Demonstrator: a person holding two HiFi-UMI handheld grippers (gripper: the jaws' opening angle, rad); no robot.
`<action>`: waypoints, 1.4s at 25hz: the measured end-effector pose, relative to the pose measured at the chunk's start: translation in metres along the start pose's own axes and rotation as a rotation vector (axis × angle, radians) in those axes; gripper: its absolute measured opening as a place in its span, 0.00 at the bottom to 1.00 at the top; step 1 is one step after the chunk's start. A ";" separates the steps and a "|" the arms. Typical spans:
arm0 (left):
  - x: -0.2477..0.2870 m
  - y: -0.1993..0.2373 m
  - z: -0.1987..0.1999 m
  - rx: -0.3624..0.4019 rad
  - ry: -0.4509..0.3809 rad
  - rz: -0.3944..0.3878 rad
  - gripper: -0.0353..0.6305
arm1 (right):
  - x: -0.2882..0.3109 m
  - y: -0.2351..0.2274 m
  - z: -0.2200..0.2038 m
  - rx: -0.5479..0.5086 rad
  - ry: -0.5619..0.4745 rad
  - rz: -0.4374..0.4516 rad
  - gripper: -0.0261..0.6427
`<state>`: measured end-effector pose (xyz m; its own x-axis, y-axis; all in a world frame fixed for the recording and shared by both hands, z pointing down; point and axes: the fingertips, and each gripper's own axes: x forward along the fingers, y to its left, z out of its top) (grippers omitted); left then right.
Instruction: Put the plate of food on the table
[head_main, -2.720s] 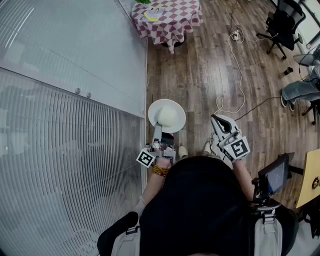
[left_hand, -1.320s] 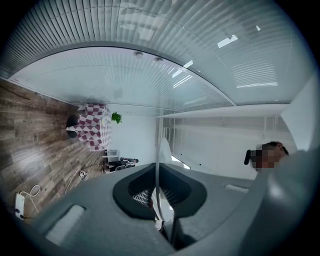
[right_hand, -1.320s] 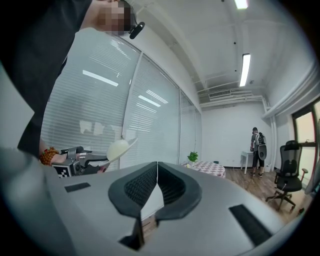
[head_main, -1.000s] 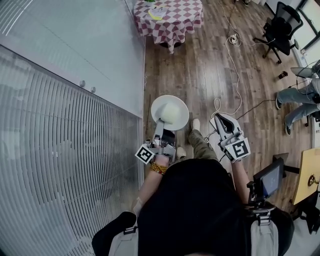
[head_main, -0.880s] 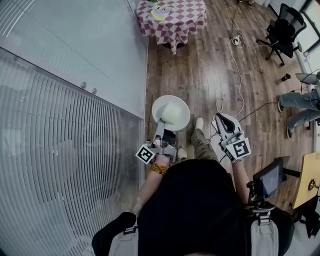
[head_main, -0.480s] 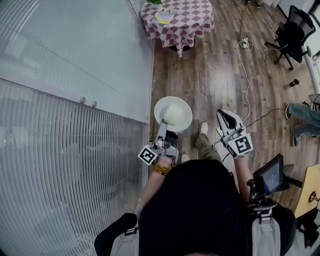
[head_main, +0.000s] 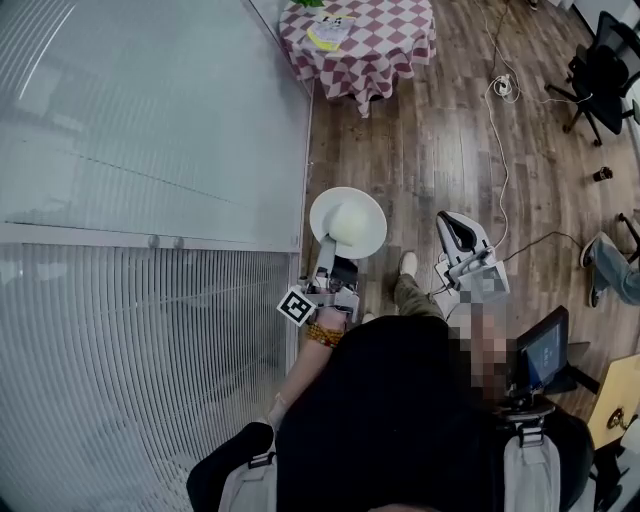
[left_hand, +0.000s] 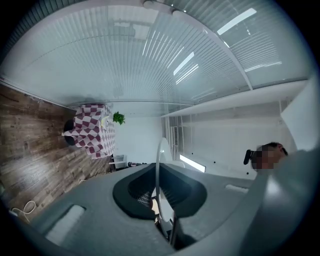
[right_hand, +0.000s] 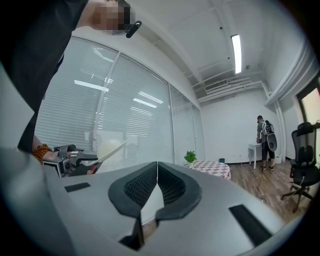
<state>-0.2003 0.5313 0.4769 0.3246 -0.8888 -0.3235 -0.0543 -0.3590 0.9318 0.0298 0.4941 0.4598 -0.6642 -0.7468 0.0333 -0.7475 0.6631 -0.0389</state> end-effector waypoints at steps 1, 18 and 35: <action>0.010 0.002 -0.003 0.003 0.004 0.002 0.08 | 0.004 -0.010 0.001 0.003 -0.001 -0.002 0.06; 0.161 0.025 -0.055 0.048 0.074 -0.033 0.08 | 0.006 -0.151 -0.006 0.035 -0.044 -0.073 0.06; 0.272 0.078 -0.045 -0.020 0.126 -0.064 0.08 | 0.039 -0.227 -0.002 0.009 -0.029 -0.195 0.06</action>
<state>-0.0737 0.2745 0.4685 0.4429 -0.8209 -0.3604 -0.0111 -0.4070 0.9134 0.1738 0.3142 0.4715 -0.5064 -0.8622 0.0119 -0.8617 0.5055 -0.0435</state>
